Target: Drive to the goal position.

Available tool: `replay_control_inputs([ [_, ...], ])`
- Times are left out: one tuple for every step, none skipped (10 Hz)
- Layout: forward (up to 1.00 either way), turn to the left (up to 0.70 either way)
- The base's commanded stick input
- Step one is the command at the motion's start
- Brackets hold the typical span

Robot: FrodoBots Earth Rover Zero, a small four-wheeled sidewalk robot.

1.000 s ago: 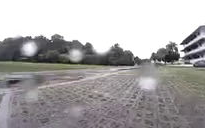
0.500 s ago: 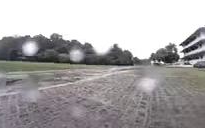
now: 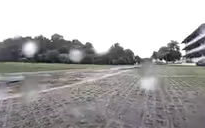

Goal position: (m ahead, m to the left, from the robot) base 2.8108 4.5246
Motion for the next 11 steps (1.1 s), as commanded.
replay_control_inputs([
  [0.85, 0.34],
  [0.85, 0.34],
  [0.85, 0.34],
  [0.85, 0.34],
  [0.85, 0.31],
  [0.85, 0.17],
  [0.85, 0.00],
  [0.85, 0.00],
  [0.85, 0.00],
  [0.85, 0.00],
  [0.85, 0.00],
])
